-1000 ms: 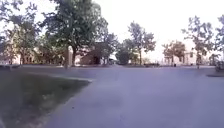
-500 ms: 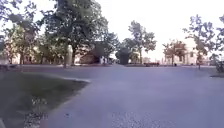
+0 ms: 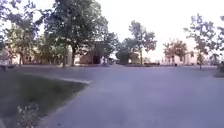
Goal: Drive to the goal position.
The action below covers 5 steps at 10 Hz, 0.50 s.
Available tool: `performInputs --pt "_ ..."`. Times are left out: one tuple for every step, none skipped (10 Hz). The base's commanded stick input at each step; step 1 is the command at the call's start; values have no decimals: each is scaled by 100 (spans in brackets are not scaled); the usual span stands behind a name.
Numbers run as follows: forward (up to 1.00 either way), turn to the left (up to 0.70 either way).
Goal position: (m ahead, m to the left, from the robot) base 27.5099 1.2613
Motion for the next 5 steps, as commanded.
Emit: performInputs --pt "50 -15" --pt "50 -50" --pt "50 -50" --pt "50 -50" --pt "50 -50"
